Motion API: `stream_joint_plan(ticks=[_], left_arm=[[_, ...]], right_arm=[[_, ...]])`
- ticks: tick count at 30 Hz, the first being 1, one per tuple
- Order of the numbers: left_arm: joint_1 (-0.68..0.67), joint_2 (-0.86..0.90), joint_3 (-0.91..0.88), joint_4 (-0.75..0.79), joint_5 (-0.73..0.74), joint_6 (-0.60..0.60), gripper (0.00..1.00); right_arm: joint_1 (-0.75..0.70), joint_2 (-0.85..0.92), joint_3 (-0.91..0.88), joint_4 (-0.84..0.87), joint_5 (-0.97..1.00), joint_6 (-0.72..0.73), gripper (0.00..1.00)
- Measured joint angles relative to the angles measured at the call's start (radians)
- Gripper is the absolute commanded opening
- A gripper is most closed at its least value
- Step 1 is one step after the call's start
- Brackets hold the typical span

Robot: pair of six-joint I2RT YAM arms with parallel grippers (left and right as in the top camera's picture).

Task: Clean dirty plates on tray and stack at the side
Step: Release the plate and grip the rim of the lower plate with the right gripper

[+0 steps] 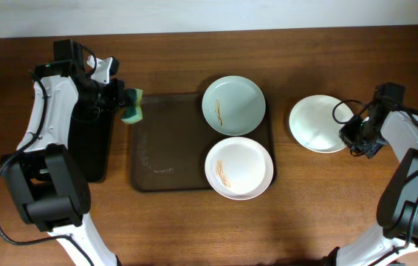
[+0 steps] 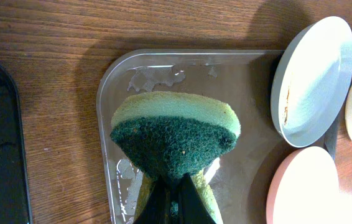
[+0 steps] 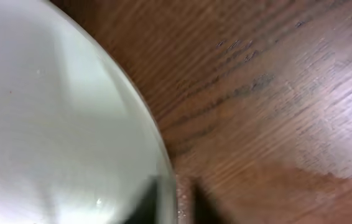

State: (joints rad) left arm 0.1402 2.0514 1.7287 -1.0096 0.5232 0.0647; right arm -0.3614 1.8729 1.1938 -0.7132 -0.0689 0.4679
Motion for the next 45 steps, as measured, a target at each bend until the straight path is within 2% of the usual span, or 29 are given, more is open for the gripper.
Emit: stream_joint_plan(ticks=[3,5,9,10,12,14,17,23,27,33,35,37,38,39,44,45], left_arm=[[0.0,0.0,0.0,0.0,0.0,0.0,0.01],[0.0,0.0,0.0,0.0,0.0,0.0,0.01],[0.0,0.0,0.0,0.0,0.0,0.0,0.01],[0.0,0.0,0.0,-0.001,0.0,0.0,0.01],[0.0,0.0,0.0,0.0,0.0,0.0,0.01],[0.0,0.0,0.0,0.0,-0.001,0.0,0.01],[0.0,0.0,0.0,-0.001,-0.004,0.0,0.01],[0.0,0.0,0.0,-0.001,-0.004,0.0,0.01],[0.0,0.0,0.0,0.0,-0.004,0.0,0.0],[0.0,0.0,0.0,-0.002,-0.004,0.0,0.01],[0.0,0.0,0.0,-0.003,-0.004,0.0,0.01],[0.0,0.0,0.0,-0.003,-0.004,0.0,0.0],[0.0,0.0,0.0,-0.003,-0.004,0.0,0.01],[0.0,0.0,0.0,-0.003,-0.004,0.0,0.01],[0.0,0.0,0.0,-0.003,-0.004,0.0,0.01],[0.0,0.0,0.0,-0.004,-0.004,0.0,0.0]], right_arm=[[0.0,0.0,0.015,-0.082,0.003,-0.002,0.77],[0.0,-0.012,0.093,-0.187,-0.022,-0.013,0.76],[0.066,-0.203,0.233,-0.349,-0.114,-0.035,0.77],[0.145,-0.251,0.235,-0.415,-0.135,-0.038,0.74],[0.298,-0.267,0.227,-0.444,-0.158,-0.049,0.61],[0.477,-0.265,0.153,-0.445,-0.15,-0.048,0.52],[0.589,-0.263,0.019,-0.403,-0.121,0.0,0.5],[0.62,-0.264,-0.159,-0.216,-0.113,0.0,0.49],[0.69,-0.262,-0.185,-0.084,-0.109,-0.009,0.48],[0.696,-0.192,-0.197,-0.021,-0.04,-0.079,0.47],[0.696,-0.172,-0.197,-0.014,-0.036,-0.084,0.4],[0.696,-0.155,-0.198,-0.014,-0.037,-0.087,0.17],[0.696,-0.153,-0.198,-0.015,-0.036,-0.087,0.09],[0.696,-0.153,-0.198,-0.014,-0.039,-0.091,0.04],[0.696,-0.153,-0.195,-0.016,-0.076,-0.09,0.04],[0.696,-0.153,-0.176,-0.058,-0.112,-0.089,0.04]])
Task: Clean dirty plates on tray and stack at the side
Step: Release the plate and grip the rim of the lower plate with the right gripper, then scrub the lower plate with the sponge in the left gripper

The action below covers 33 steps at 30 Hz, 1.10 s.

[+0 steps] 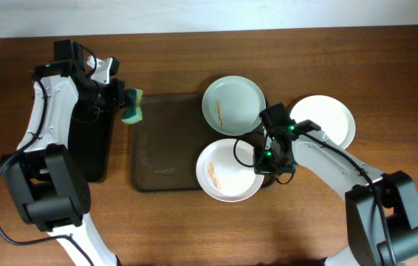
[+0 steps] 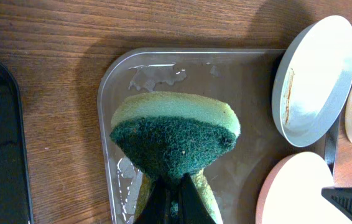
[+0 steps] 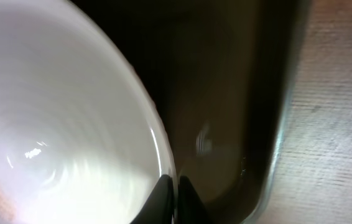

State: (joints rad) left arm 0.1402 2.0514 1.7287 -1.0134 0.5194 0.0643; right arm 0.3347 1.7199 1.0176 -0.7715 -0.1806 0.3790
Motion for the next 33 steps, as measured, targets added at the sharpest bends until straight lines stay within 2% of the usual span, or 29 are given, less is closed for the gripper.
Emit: stream_joint_plan(ticks=[3,5,10,15,16,17,18,20,23,25,26,27,28,30,33], left_arm=[[0.0,0.0,0.0,0.0,0.0,0.0,0.01],[0.0,0.0,0.0,0.0,0.0,0.0,0.01],[0.0,0.0,0.0,0.0,0.0,0.0,0.01],[0.0,0.0,0.0,0.0,0.0,0.0,0.01],[0.0,0.0,0.0,-0.001,0.0,0.0,0.01],[0.0,0.0,0.0,-0.002,0.0,0.0,0.01],[0.0,0.0,0.0,-0.003,0.0,0.0,0.01],[0.0,0.0,0.0,-0.003,0.0,0.0,0.01],[0.0,0.0,0.0,-0.004,0.0,0.0,0.0],[0.0,0.0,0.0,-0.004,0.0,0.0,0.01],[0.0,0.0,0.0,-0.004,0.0,0.0,0.0],[0.0,0.0,0.0,-0.004,0.0,0.0,0.01],[0.0,0.0,0.0,-0.004,0.0,0.0,0.01],[0.0,0.0,0.0,-0.004,0.0,0.0,0.01],[0.0,0.0,0.0,-0.004,0.0,0.0,0.01]], right_arm=[[0.022,0.0,0.101,0.002,-0.084,0.057,0.04],[0.1,0.0,0.134,0.084,-0.1,0.151,0.04],[0.34,0.015,0.137,0.237,0.121,0.414,0.04],[0.365,0.119,0.138,0.295,0.192,0.554,0.05],[0.365,0.119,0.138,0.295,0.192,0.568,0.32],[0.365,0.119,0.138,0.295,0.192,0.579,0.45],[0.365,0.119,0.138,0.298,0.192,0.587,0.51],[0.358,0.119,0.142,0.293,0.167,0.549,0.56],[0.325,0.122,0.205,0.216,0.128,0.425,0.53],[0.29,0.124,0.267,0.165,0.117,0.271,0.52],[0.269,0.127,0.292,0.15,0.096,0.197,0.47],[0.25,0.142,0.311,0.14,0.067,0.13,0.36],[0.244,0.164,0.323,0.132,0.048,0.092,0.31],[0.244,0.245,0.327,0.12,-0.001,0.059,0.29],[0.244,0.277,0.327,0.137,-0.04,0.078,0.25]])
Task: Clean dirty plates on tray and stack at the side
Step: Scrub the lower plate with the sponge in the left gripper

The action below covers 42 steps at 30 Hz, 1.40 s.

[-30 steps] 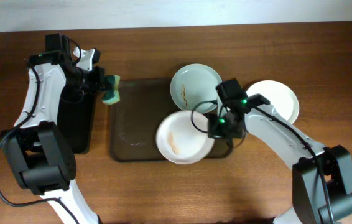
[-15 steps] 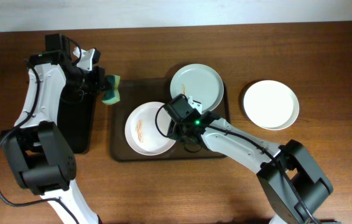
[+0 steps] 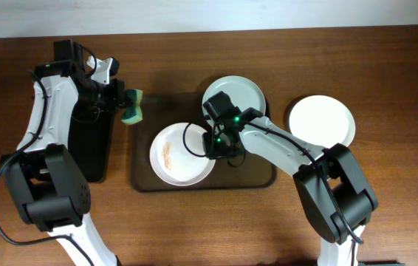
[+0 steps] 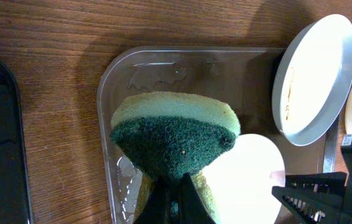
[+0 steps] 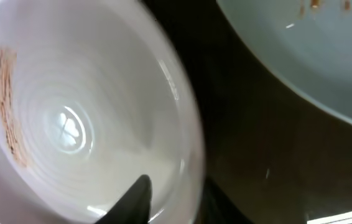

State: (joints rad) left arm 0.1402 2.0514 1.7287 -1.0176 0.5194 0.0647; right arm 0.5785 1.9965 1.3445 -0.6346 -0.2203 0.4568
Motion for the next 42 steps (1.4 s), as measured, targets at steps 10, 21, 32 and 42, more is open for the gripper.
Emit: stream_joint_plan(ticks=[10,21,32,42], left_arm=[[0.0,0.0,0.0,0.0,0.0,0.0,0.01],[-0.02,0.0,0.001,-0.288,0.148,0.164,0.01],[-0.251,-0.011,-0.37,0.29,-0.155,-0.098,0.0],[-0.245,-0.022,-0.422,0.149,0.075,0.098,0.01]], right_arm=[[0.0,0.047,0.0,0.046,-0.04,0.153,0.04],[-0.04,0.053,0.001,0.089,-0.086,0.225,0.04],[-0.041,0.06,0.001,0.1,-0.1,0.228,0.04],[-0.041,0.061,0.001,0.094,-0.101,0.227,0.04]])
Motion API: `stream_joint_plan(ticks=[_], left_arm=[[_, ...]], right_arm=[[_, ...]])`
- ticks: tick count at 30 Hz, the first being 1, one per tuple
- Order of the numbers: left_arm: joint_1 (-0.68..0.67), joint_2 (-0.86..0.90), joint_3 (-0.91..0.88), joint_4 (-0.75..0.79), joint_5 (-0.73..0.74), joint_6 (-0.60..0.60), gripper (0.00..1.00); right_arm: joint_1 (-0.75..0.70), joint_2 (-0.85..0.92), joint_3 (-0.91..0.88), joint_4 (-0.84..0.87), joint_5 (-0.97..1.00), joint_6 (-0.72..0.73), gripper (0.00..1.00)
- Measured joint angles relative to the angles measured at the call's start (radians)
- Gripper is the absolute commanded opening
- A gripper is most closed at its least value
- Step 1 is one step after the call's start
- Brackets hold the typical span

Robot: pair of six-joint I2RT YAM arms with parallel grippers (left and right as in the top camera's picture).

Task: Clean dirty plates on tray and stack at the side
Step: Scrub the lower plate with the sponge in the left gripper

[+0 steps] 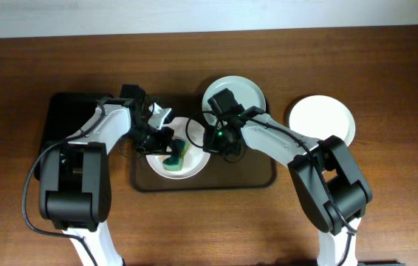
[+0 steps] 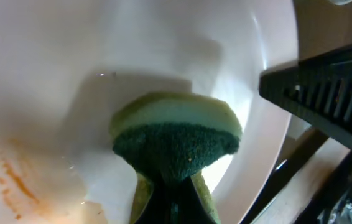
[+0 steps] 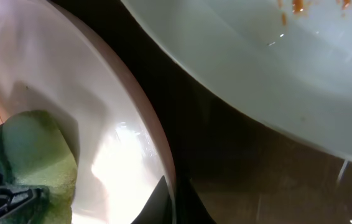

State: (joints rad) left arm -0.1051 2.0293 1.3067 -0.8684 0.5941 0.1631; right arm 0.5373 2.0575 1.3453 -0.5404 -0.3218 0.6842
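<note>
A white dirty plate (image 1: 166,140) lies on the left half of the dark tray (image 1: 264,176). My left gripper (image 1: 166,154) is shut on a green-and-yellow sponge (image 2: 175,139) that presses into the plate, with orange smears (image 2: 14,180) beside it. The right gripper (image 1: 210,140) is shut on this plate's right rim (image 3: 163,163). A second dirty plate, pale blue-white (image 1: 244,94), sits at the tray's back right. One clean white plate (image 1: 322,123) rests on the table to the right.
A black mat (image 1: 72,118) lies left of the tray on the wooden table. Both arms cross over the tray's middle. Bare tray floor shows at the front right.
My left gripper has moved from the tray's back left corner to the white plate, and the sponge now presses inside it. The right gripper still holds the plate's rim.
The right gripper was at the clean plate on the table while the left held the sponge by the tray's corner. Then the right gripper was shut on the front dirty plate's rim, then that plate lay on the tray's left half. Now the sponge is in it.
</note>
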Motion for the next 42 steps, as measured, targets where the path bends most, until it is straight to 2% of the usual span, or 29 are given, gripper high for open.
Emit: stream_joint_plan(ticks=[2,5,9,12,14,18,20,22,24,26,28,32,36,40,42], left_arm=[[0.017,0.0,0.0,0.031,-0.09,-0.046,0.01],[0.032,-0.014,0.005,0.191,-0.239,-0.187,0.0],[-0.021,-0.014,0.006,0.338,-0.377,-0.229,0.0],[-0.084,-0.016,0.008,0.361,-0.501,-0.235,0.01],[-0.095,-0.017,0.032,0.254,-0.513,-0.235,0.01],[-0.048,-0.002,0.123,-0.045,-0.42,-0.169,0.01],[-0.032,0.008,0.158,-0.112,-0.386,-0.111,0.0],[-0.016,0.008,0.171,-0.106,-0.32,0.008,0.01],[-0.015,0.008,0.172,-0.056,-0.298,0.05,0.01],[-0.017,0.008,0.171,0.079,-0.283,0.068,0.0],[-0.017,0.008,0.169,0.142,-0.317,0.029,0.01],[-0.031,0.008,0.138,0.087,-0.356,-0.003,0.01],[-0.069,-0.011,0.051,0.099,-0.37,-0.021,0.01],[-0.086,-0.018,0.043,0.113,-0.428,-0.207,0.0],[-0.085,-0.011,0.087,-0.021,-0.443,-0.249,0.0]], right_arm=[[0.0,0.001,0.0,0.008,-0.006,0.001,0.04],[0.001,0.002,0.0,0.017,-0.01,0.011,0.04],[0.0,0.002,0.006,0.025,-0.006,0.024,0.04],[-0.002,0.002,0.007,0.024,-0.001,0.029,0.04],[-0.004,0.002,0.008,0.007,-0.003,0.027,0.04],[-0.005,0.002,0.008,0.0,-0.013,0.011,0.04],[-0.005,0.002,0.008,0.0,-0.014,0.011,0.04],[-0.005,0.002,0.008,0.0,-0.013,0.011,0.04],[-0.005,0.002,0.008,-0.001,-0.013,0.011,0.04],[-0.005,0.002,0.008,-0.001,-0.014,0.011,0.04],[-0.005,0.002,0.008,-0.001,-0.013,0.011,0.04],[-0.005,0.002,0.008,-0.004,-0.013,0.008,0.04],[-0.005,0.002,0.008,-0.012,-0.013,-0.005,0.04],[-0.005,0.002,0.008,-0.012,-0.013,-0.008,0.04],[-0.005,0.003,0.008,-0.011,-0.018,-0.007,0.04]])
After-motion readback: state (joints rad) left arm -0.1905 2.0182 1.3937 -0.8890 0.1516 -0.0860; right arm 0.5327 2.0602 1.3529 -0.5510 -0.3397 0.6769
